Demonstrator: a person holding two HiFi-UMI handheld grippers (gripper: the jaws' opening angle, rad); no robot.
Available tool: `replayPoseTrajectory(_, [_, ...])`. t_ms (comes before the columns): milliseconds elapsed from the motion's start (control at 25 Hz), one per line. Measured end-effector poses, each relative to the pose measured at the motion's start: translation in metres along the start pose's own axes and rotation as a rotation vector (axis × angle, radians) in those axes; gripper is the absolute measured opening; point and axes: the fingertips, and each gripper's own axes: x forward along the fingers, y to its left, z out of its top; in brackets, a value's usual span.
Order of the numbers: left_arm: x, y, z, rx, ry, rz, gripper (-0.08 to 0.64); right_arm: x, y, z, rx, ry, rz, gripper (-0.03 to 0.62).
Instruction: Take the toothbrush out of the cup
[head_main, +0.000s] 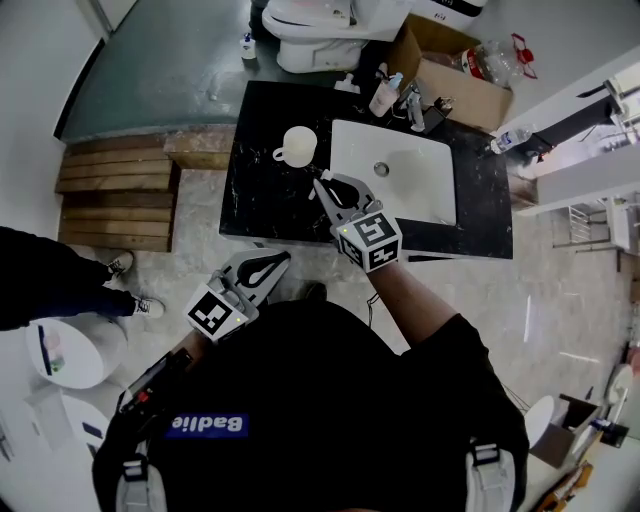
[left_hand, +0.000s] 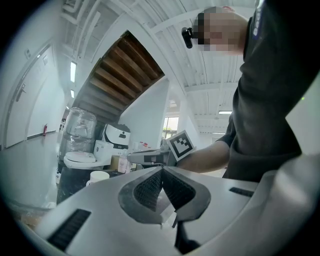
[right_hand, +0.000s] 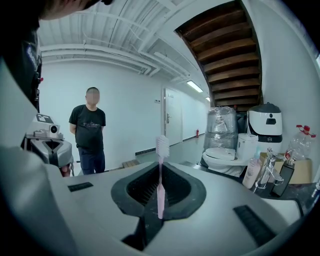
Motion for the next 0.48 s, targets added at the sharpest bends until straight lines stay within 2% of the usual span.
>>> replayPoseTrajectory(240, [0.003, -0.004, 0.0, 0.008, 0.01, -0.013, 0.009, -0.018, 0.019, -0.004, -0.006, 0.005, 0.028, 0.027])
replayPoseTrajectory(480, [0.01, -0.009, 0.001, 0.017, 0.014, -0.026, 0.009, -0.033, 0.03, 0.0, -0.002, -0.035, 0.038, 0.028])
